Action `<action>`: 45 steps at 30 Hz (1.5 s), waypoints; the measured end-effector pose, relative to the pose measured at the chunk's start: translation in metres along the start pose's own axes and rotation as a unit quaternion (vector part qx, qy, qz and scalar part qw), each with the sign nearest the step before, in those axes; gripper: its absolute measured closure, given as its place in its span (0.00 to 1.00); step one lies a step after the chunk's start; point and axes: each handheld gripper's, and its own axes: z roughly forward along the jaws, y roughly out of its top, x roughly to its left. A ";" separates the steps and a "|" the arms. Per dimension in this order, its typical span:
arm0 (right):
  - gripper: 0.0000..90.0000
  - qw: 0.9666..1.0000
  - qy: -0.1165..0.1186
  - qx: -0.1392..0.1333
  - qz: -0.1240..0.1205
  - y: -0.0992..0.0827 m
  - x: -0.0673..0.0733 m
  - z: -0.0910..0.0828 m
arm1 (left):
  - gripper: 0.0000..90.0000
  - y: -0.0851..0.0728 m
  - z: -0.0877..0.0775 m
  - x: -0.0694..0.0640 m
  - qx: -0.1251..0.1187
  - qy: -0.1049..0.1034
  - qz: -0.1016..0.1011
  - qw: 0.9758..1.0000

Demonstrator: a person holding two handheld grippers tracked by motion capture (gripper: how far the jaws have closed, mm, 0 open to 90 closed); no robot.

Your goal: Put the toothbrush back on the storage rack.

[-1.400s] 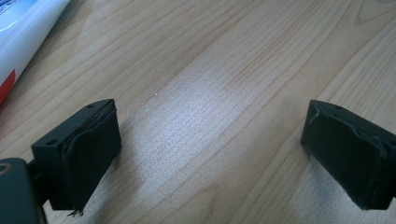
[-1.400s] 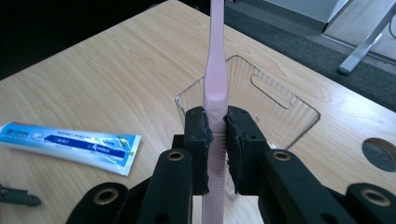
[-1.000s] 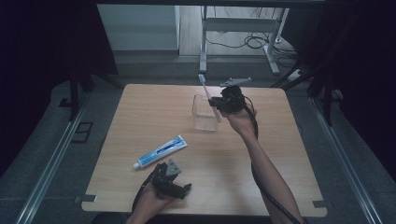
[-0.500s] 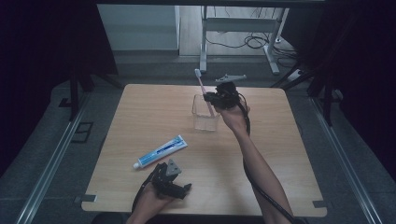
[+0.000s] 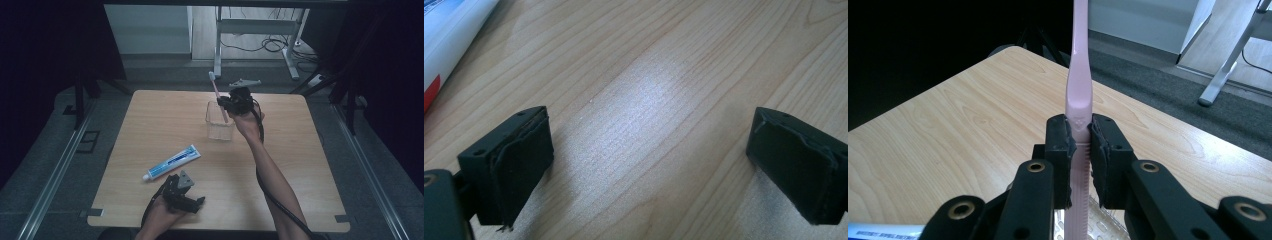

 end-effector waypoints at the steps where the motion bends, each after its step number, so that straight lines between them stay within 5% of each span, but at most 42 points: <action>1: 0.87 1.000 0.000 0.000 0.000 -0.001 -0.001 0.001 | 0.05 0.000 0.000 0.000 0.000 0.000 0.000 1.000; 45: 0.87 0.997 -0.021 0.072 -0.013 -0.040 -0.019 0.036 | 0.05 0.000 0.000 0.000 -0.001 0.000 -0.001 1.000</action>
